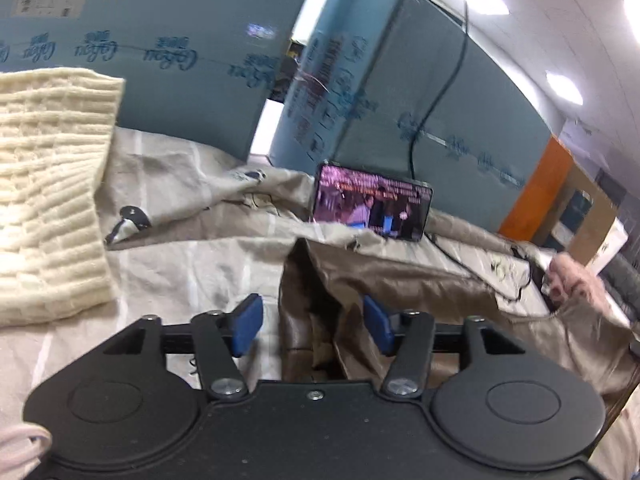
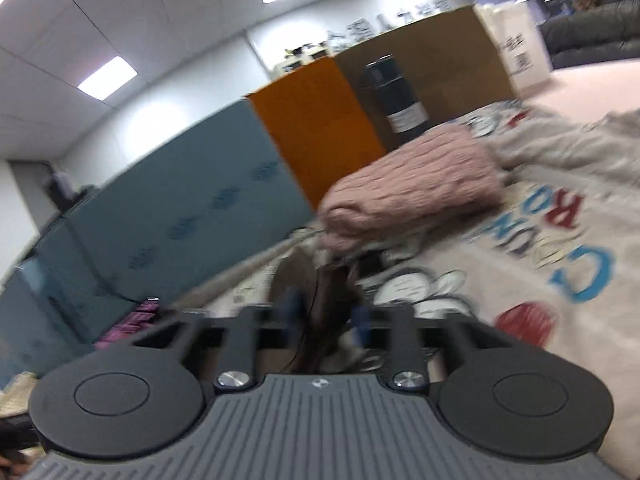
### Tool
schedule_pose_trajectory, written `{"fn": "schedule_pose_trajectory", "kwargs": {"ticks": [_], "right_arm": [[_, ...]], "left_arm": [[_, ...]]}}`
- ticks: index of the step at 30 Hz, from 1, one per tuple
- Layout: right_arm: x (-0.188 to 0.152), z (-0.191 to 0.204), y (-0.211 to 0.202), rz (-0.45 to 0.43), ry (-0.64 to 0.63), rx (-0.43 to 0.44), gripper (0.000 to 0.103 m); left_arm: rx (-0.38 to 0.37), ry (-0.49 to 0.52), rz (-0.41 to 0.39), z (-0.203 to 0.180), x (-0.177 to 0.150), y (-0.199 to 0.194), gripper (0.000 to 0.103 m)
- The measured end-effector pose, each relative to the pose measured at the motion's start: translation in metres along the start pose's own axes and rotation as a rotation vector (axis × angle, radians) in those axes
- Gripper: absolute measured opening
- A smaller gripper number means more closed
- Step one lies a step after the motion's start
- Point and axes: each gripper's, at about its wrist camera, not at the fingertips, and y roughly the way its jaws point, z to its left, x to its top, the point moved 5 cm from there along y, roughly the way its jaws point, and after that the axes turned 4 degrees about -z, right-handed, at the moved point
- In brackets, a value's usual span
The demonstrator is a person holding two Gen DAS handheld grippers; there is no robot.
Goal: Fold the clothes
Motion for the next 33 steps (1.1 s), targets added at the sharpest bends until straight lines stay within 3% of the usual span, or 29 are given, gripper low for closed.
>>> {"fn": "schedule_pose_trajectory", "kwargs": {"ticks": [5,8,14,18,20,21,25,28,33], "right_arm": [[0.024,0.019,0.008,-0.054,-0.2,0.03,0.074],[0.034,0.042,0.022,-0.016,-0.323,0.126,0.082],[0.038,0.091,0.076,0.144,-0.445,0.27,0.084],[0.016,0.094,0.132,0.308,-0.485,0.172,0.083],[0.005,0.083,0.142,0.351,-0.472,0.145,0.074],[-0.001,0.077,0.146,0.37,-0.464,0.134,0.064],[-0.013,0.064,0.146,0.39,-0.452,0.111,0.024],[-0.008,0.067,0.135,0.32,-0.509,0.124,0.01],[0.016,0.079,0.102,0.194,-0.494,0.197,0.006]], "left_arm": [[-0.022,0.024,-0.005,0.0,0.008,0.005,0.071],[-0.059,0.078,-0.001,-0.01,0.011,0.011,0.075],[-0.064,0.184,0.012,-0.024,0.015,0.029,0.076],[-0.041,0.222,0.0,-0.025,0.014,0.037,0.073],[-0.034,0.255,-0.008,-0.026,0.012,0.039,0.063],[-0.031,0.281,-0.015,-0.028,0.011,0.038,0.059],[-0.041,0.35,-0.043,-0.037,0.007,0.031,0.027],[-0.039,0.401,-0.1,-0.047,0.005,0.022,0.011],[-0.083,0.337,-0.209,-0.056,0.013,-0.007,0.009]]}}
